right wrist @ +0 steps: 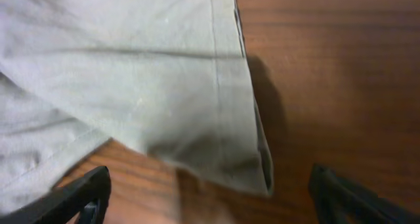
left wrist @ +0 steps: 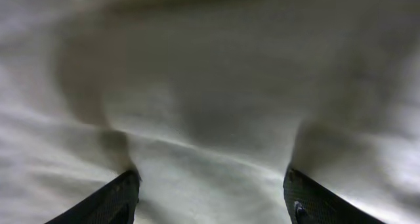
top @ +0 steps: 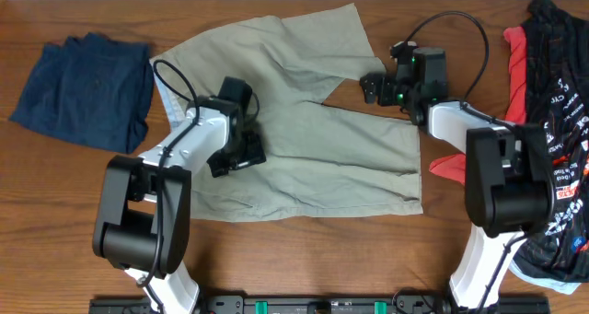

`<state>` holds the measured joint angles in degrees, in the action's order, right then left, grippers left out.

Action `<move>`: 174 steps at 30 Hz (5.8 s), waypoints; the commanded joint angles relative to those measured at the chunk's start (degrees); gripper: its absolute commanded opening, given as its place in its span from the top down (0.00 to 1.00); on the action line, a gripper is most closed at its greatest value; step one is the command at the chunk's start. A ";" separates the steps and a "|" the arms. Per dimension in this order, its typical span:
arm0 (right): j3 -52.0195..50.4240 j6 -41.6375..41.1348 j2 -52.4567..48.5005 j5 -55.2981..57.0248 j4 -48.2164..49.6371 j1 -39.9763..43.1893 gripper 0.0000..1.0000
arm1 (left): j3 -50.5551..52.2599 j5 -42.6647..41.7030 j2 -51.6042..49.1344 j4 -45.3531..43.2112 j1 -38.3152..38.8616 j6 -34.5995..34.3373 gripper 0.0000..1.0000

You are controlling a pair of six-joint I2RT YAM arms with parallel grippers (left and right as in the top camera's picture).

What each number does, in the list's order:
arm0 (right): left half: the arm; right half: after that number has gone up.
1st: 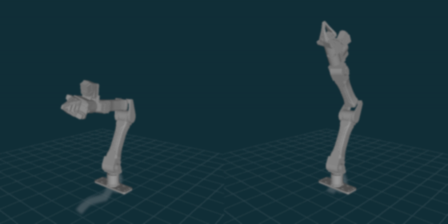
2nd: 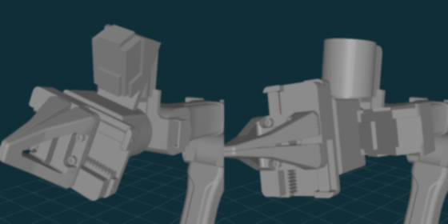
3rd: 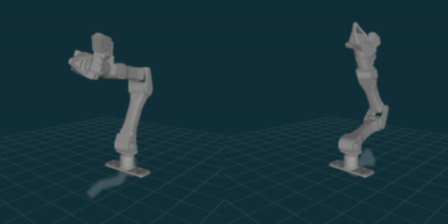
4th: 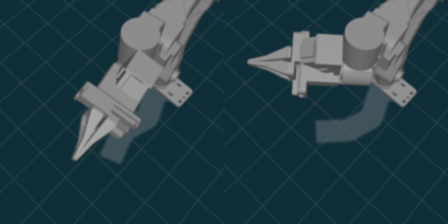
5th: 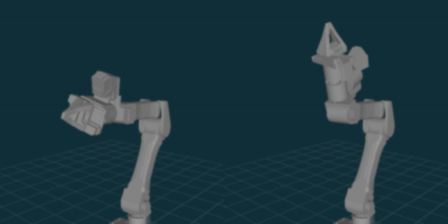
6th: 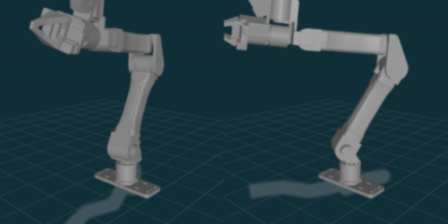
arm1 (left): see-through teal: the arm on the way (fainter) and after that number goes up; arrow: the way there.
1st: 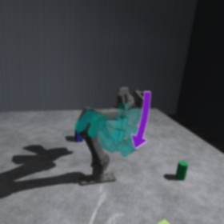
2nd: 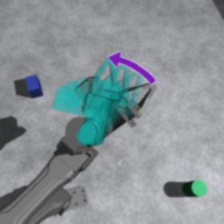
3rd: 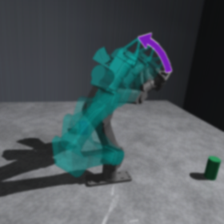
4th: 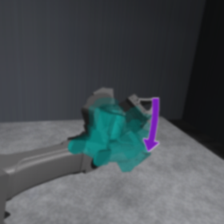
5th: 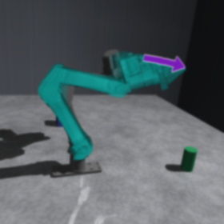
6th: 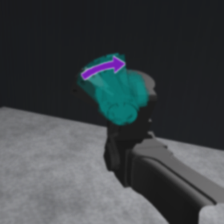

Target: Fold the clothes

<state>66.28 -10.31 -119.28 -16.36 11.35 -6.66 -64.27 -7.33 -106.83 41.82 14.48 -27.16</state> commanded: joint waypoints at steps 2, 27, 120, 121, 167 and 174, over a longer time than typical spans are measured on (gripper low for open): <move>0.35 -3.58 -3.04 -1.60 3.39 -0.92 0.23 | 2.45 0.07 -0.24 -1.14 0.13 0.33 0.28; 0.48 -4.59 13.29 7.43 -3.17 7.82 0.01 | 3.85 0.50 -0.24 -6.86 0.11 0.33 0.28; -45.75 -62.42 50.07 13.62 -36.24 -11.21 0.99 | 26.88 5.88 23.67 -10.67 -19.34 -14.19 0.94; -45.40 -61.61 50.07 13.62 -36.22 -10.78 0.99 | 26.86 5.86 23.71 -10.67 -19.34 -13.31 0.94; 6.82 -7.50 55.25 14.97 -70.75 12.83 0.99 | 3.65 10.93 55.06 17.40 5.09 -9.03 0.94; 6.82 -5.20 45.27 13.60 -56.98 10.95 0.99 | 4.04 19.91 48.59 9.79 4.83 -14.12 0.94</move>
<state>72.14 -19.29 -71.53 -7.07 -49.23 4.82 -59.31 1.06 -55.64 52.07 20.12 -38.06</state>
